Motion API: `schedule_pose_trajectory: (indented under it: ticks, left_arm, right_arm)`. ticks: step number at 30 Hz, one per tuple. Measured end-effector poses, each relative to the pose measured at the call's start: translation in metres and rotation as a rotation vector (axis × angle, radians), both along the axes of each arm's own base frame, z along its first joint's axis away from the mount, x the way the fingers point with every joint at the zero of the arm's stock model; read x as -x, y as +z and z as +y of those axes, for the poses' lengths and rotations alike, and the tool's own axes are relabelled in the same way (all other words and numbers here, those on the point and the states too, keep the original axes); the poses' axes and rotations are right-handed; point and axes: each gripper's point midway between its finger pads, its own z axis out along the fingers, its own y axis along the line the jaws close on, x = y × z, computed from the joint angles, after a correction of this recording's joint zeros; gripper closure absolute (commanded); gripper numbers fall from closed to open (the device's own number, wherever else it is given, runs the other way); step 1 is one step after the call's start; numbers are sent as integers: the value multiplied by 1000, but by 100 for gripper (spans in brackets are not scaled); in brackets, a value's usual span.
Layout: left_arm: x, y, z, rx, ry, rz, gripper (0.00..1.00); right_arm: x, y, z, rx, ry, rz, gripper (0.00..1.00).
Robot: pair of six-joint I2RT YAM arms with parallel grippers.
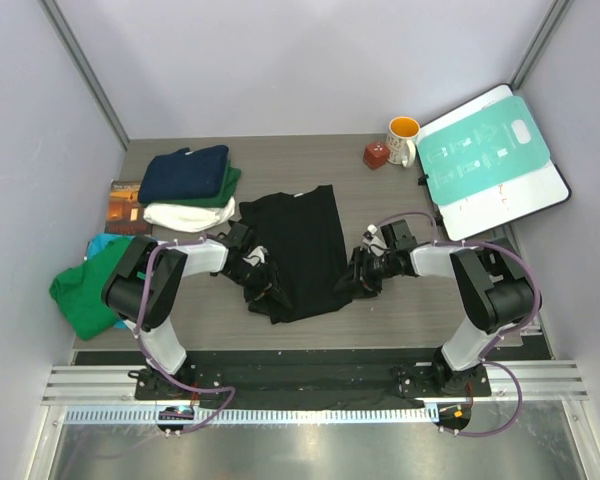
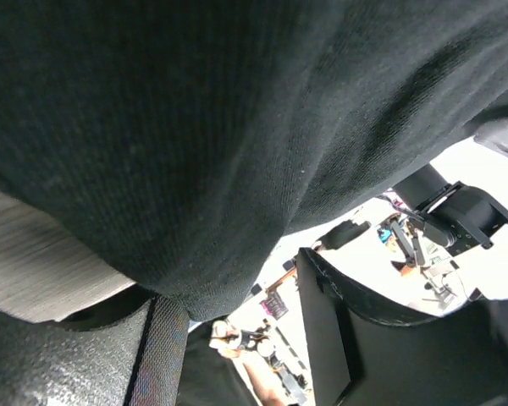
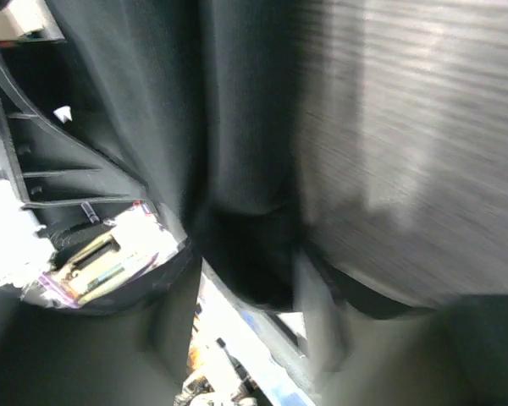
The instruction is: Fold and stack the t-shirts
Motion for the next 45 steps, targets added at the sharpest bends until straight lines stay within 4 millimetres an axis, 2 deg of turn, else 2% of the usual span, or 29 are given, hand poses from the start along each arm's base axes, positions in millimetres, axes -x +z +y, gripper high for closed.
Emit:
schedule_pose_trajectory:
  ticks: [2,3,5,6,8,10,14,18,25,29,33,34,36,39,42,45]
  left_arm:
    - [0,0,1,-6,0,2,54]
    - [1,-1,1,-17,-1,3,61]
    - [1,-3,4,-47,-4,2,68]
    - [1,-4,6,-66,-7,0,77]
    - [0,-6,12,-116,-23,-12,88]
    - [-2,-7,18,-175,-46,-34,91]
    - [-15,2,22,-231,-84,-89,91]
    - [-32,20,23,-268,-121,-151,91]
    - [-56,44,33,-336,-156,-224,86]
    - [-82,58,42,-374,-151,-256,78]
    - [-116,72,64,-436,-122,-277,74]
    - [-130,77,72,-456,-98,-288,73]
    - [-145,82,83,-475,-73,-295,73]
    - [-178,92,94,-490,-30,-331,74]
    - [-204,98,93,-484,-9,-363,73]
    - [-218,99,86,-465,-9,-376,71]
  right_arm:
    - [2,-6,0,23,8,-11,99]
    - [5,-9,0,31,14,-11,99]
    - [13,-15,-2,48,10,12,99]
    - [14,-14,-2,48,11,11,99]
    - [15,-13,-3,61,10,6,99]
    - [17,-12,-6,84,6,4,99]
    - [22,-4,-7,118,12,2,99]
    - [11,12,-4,119,5,-18,99]
    - [-27,56,9,96,-15,-97,99]
    - [-54,91,19,73,-33,-172,99]
    - [-78,117,23,62,-56,-233,99]
    - [-84,120,24,65,-62,-241,99]
    - [-92,121,24,74,-70,-243,99]
    - [-105,118,27,86,-76,-236,99]
    - [-114,110,30,97,-78,-217,99]
    - [-121,103,31,107,-79,-200,99]
